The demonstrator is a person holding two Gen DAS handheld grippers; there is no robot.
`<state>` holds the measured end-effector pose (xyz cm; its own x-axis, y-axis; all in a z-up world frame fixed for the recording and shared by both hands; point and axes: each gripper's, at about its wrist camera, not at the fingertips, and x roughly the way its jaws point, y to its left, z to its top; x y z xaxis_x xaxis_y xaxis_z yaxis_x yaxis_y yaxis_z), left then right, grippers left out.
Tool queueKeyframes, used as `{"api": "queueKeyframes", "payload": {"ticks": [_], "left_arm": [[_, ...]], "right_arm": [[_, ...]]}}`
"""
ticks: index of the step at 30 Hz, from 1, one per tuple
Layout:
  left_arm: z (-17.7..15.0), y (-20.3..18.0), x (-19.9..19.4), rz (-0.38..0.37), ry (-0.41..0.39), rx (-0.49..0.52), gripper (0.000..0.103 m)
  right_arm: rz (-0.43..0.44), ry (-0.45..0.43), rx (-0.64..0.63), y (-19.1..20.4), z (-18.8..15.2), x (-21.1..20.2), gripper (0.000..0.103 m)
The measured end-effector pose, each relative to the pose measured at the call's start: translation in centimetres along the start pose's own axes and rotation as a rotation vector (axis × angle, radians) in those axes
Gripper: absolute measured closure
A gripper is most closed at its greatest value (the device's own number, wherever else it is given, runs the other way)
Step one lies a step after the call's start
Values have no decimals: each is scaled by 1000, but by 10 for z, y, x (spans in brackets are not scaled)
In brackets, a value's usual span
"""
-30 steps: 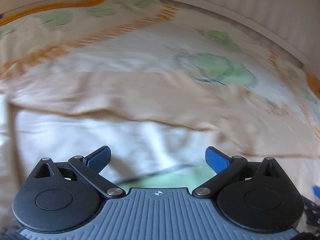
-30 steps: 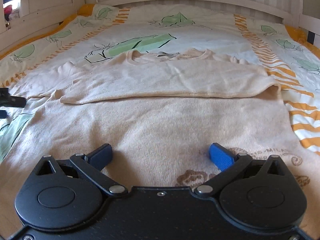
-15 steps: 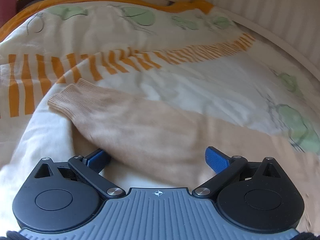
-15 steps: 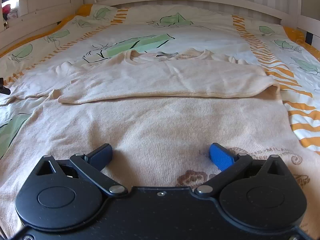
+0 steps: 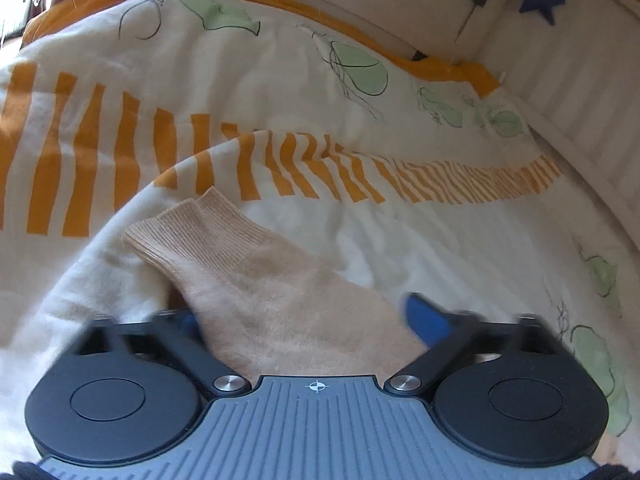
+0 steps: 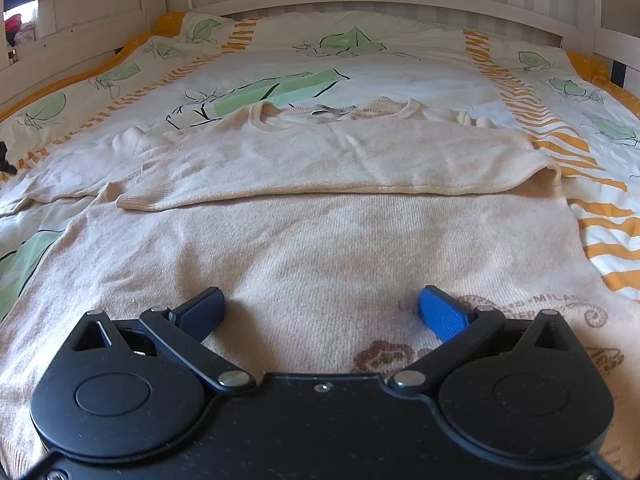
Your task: Fold small clothes
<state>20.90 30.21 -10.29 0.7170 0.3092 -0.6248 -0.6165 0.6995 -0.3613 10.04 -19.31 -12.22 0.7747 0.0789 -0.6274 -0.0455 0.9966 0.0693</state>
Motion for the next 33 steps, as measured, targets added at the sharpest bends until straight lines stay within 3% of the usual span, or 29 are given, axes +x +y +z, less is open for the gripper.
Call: {"api": "queueKeyframes", "payload": {"ticks": [3, 5, 11, 16, 24, 28, 30, 33], "left_arm": [[4, -8, -3, 29, 23, 57, 89], [5, -14, -14, -2, 19, 66, 94], [1, -73, -84, -144, -62, 218, 94], [-32, -149, -149, -321, -131, 399, 94], [-138, -256, -180, -546, -17, 631, 94], [-181, -271, -181, -568, 55, 734, 89], [-191, -261, -175, -554, 81, 763, 70], [-189, -234, -163, -490, 112, 770, 64]], "right_arm": [[3, -1, 2, -1, 0, 0, 0], [4, -3, 4, -1, 0, -1, 0], [8, -7, 9, -2, -1, -1, 0], [13, -11, 16, -2, -1, -1, 0], [25, -18, 30, -4, -1, -2, 0], [27, -18, 32, -4, -1, -2, 0], [28, -18, 33, -4, -1, -2, 0], [27, -15, 31, -4, -1, -2, 0]]}}
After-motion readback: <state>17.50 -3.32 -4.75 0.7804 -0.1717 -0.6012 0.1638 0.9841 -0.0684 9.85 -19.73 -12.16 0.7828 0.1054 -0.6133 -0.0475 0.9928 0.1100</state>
